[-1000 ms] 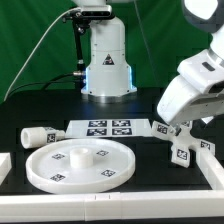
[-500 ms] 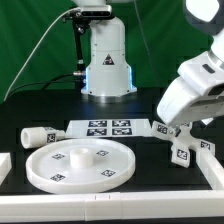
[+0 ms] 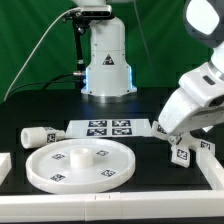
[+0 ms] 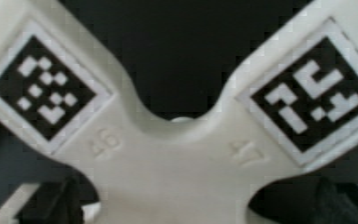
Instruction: Assemble round table
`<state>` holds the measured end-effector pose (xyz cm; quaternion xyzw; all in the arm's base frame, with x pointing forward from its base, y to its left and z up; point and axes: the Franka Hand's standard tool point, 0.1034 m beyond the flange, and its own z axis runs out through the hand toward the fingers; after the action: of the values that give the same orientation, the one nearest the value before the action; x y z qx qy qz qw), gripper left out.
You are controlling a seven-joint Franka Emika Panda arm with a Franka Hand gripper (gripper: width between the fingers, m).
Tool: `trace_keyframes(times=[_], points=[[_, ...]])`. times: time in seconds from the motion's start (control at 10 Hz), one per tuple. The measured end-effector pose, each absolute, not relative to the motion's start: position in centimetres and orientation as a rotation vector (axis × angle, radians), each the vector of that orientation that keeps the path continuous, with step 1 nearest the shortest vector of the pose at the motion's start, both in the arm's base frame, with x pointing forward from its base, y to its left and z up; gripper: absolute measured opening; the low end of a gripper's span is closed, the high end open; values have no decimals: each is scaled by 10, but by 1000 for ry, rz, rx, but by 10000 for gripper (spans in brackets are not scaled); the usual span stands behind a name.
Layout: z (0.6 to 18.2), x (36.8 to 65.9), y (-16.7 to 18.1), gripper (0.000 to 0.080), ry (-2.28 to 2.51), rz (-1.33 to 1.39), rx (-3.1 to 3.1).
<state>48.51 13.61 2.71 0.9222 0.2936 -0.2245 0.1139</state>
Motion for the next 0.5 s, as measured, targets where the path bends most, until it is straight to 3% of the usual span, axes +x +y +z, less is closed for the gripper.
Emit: trace_keyframes(times=[0.5], points=[[19,480,131,649,871,-659,2709]])
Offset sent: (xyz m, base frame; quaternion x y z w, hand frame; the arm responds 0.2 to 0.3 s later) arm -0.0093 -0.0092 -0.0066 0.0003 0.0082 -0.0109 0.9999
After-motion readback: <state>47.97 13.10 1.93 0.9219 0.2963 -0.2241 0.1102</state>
